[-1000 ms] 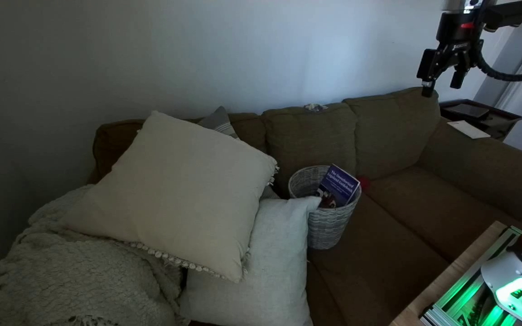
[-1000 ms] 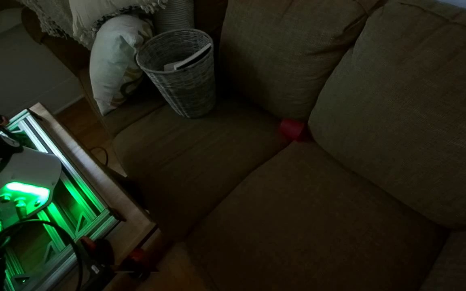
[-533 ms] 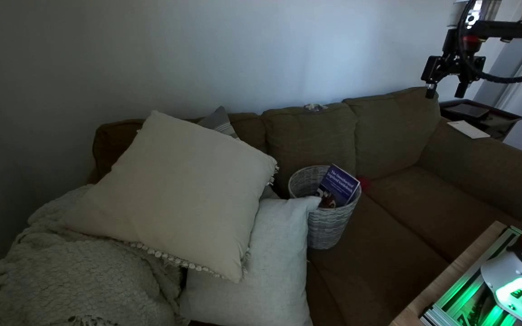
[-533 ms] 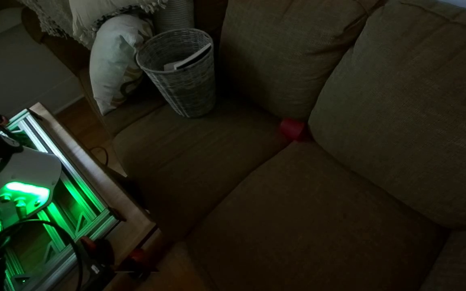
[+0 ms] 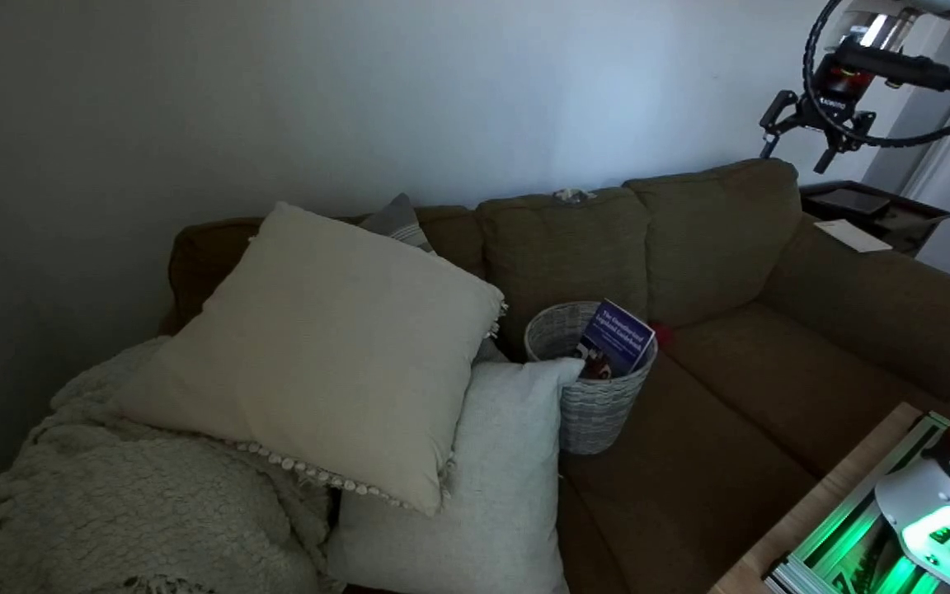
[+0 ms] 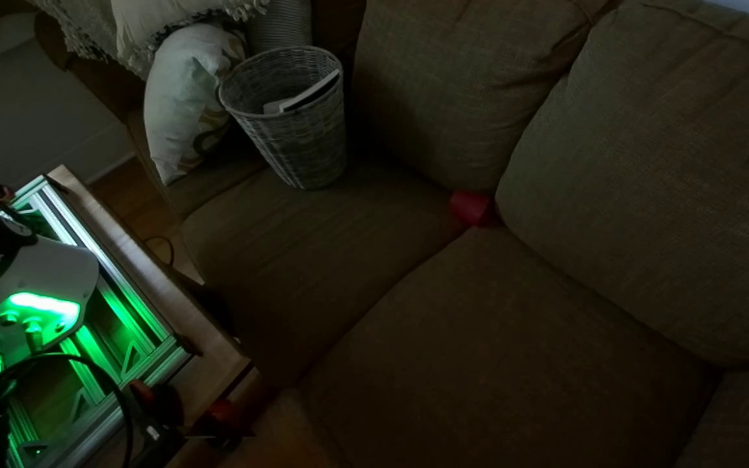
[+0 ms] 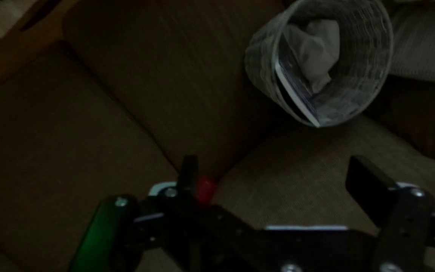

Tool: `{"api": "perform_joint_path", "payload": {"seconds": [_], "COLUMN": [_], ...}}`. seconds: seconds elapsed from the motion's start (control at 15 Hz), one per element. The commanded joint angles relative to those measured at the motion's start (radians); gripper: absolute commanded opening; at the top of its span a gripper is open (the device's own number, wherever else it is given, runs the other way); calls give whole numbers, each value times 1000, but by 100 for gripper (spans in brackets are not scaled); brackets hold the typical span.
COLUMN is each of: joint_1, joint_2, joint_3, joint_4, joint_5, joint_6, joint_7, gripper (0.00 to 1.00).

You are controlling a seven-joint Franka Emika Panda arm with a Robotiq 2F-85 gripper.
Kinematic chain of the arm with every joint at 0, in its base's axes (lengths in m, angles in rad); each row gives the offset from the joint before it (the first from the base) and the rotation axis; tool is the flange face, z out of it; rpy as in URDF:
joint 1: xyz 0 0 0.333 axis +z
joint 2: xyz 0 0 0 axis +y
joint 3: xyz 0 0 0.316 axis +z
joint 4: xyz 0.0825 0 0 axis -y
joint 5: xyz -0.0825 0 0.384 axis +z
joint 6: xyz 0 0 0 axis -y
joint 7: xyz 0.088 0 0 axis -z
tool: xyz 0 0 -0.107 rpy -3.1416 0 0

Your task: Pick up the sun glasses in a plastic and put them in the basket

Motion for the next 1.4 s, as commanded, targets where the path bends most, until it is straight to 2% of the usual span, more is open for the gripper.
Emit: {"api": "perform_joint_path", "payload": {"seconds": [0.0,0.2,0.27,0.4,1.07,1.33], "joint_1": [-7,-15,3,10,3,-6], "joint_2": [26,74,30,53,69,170], "joint_3": [63,145,103,132,132,112], "joint_4": [75,144,100,130,140,232], "joint_5": [-26,-158,-100,-140,-146,-174], "joint_6": [147,248,221,237,240,281], "joint_7": [130,265,190,249,255,198], "gripper": [100,100,100,100,100,100]}}
